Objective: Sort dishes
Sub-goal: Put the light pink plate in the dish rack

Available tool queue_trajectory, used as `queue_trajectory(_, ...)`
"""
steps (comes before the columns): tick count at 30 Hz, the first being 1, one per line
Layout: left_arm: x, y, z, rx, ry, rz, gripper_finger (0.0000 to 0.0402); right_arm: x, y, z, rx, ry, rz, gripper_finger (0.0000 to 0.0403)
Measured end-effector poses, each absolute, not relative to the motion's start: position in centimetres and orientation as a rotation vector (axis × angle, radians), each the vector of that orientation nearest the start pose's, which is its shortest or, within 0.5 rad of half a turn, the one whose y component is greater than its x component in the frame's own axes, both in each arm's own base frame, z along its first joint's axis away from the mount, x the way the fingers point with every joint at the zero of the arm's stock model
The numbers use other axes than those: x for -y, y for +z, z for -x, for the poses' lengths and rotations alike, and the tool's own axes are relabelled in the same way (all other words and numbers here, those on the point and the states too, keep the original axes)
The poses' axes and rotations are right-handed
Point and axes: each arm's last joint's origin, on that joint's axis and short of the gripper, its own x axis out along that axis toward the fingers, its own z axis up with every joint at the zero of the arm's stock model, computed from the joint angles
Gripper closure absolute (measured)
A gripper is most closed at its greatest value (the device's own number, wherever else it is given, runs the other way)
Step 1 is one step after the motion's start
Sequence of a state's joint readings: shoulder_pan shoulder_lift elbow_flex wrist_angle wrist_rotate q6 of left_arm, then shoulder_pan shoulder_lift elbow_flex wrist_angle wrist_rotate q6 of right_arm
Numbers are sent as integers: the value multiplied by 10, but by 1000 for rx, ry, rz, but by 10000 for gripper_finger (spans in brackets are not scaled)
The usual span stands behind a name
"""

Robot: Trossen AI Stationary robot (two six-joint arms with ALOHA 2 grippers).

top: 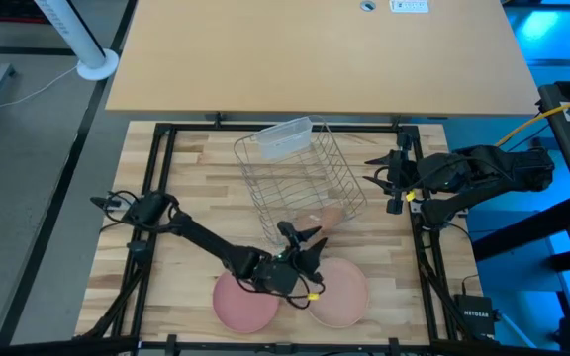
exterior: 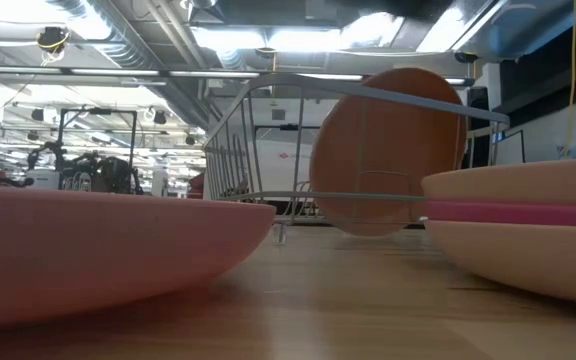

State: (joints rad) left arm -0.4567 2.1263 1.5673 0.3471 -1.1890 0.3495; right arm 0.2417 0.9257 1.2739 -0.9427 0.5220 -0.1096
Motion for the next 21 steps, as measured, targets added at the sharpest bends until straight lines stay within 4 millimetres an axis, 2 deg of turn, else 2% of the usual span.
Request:
queue_trajectory(6, 222, 278, -412, -203, 711, -461, 243, -22, 402, -147, -572, -215, 321, 242)
queue_trajectory(11, 256, 308, -370, -172, 796, -398, 243, -24, 401, -147, -571, -153, 232, 242)
queue_trajectory(13, 270, 314, -352, -172, 835, -382, 243, -26, 401, -148, -570, -117, 165, 242)
queue_trajectory(16, 294, 318, -329, -152, 763, -372, 243, -28, 401, -148, -575, -62, 97, 242)
queue_trajectory(21, 321, 317, -301, -70, 684, -196, 243, -32, 400, -148, -591, 34, -11, 242)
